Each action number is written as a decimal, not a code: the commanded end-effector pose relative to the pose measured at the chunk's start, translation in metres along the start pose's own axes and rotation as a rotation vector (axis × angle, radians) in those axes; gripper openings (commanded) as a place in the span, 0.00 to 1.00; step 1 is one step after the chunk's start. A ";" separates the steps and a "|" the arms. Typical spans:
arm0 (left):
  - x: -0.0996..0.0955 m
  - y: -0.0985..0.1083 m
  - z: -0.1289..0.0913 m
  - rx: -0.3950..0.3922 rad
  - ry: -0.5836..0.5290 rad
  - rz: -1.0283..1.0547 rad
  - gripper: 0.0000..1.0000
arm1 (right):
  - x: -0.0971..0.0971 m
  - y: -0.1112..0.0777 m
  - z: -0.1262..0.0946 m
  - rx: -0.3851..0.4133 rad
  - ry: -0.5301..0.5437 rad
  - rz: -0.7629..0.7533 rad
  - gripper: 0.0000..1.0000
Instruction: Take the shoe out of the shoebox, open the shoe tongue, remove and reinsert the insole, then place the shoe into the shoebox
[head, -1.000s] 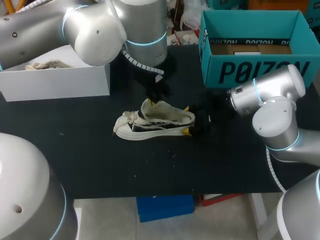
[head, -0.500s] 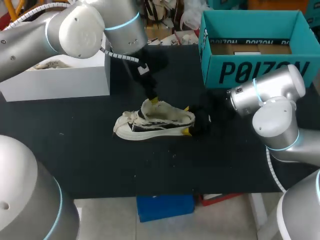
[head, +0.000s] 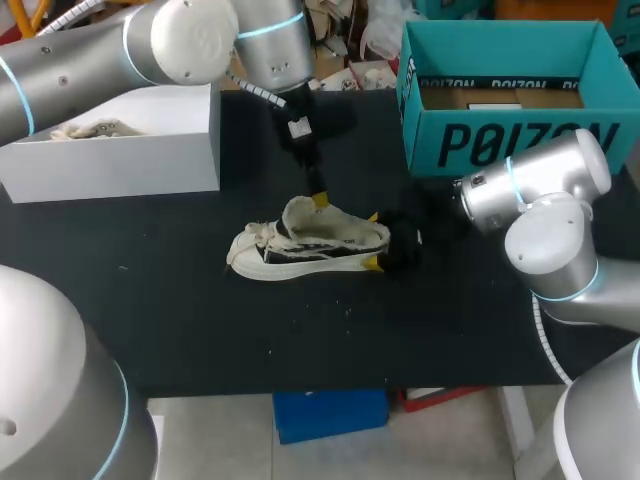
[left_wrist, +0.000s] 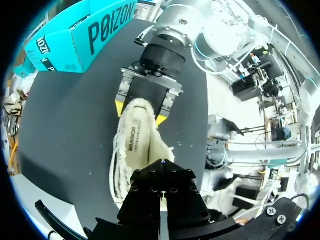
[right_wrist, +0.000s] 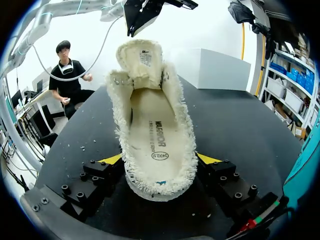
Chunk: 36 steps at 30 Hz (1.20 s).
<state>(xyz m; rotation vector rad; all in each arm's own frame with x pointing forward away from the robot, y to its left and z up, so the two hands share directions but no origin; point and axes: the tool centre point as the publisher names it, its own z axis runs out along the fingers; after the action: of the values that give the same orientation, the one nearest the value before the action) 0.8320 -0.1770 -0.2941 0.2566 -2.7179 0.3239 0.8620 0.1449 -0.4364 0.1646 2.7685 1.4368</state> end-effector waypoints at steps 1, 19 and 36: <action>-0.005 -0.004 0.000 -0.019 0.023 0.001 0.00 | -0.002 -0.001 0.001 0.003 -0.001 0.002 0.00; -0.026 0.000 0.030 -0.090 0.073 0.088 0.00 | -0.002 -0.001 0.001 0.003 -0.001 0.002 0.00; -0.021 -0.004 0.033 -0.121 0.009 0.216 0.00 | -0.002 -0.001 0.001 0.003 -0.001 0.002 0.00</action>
<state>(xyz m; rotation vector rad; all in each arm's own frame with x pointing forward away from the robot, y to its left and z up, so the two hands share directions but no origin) 0.8465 -0.1842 -0.3334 -0.0503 -2.7205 0.2296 0.8620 0.1448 -0.4364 0.1649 2.7685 1.4368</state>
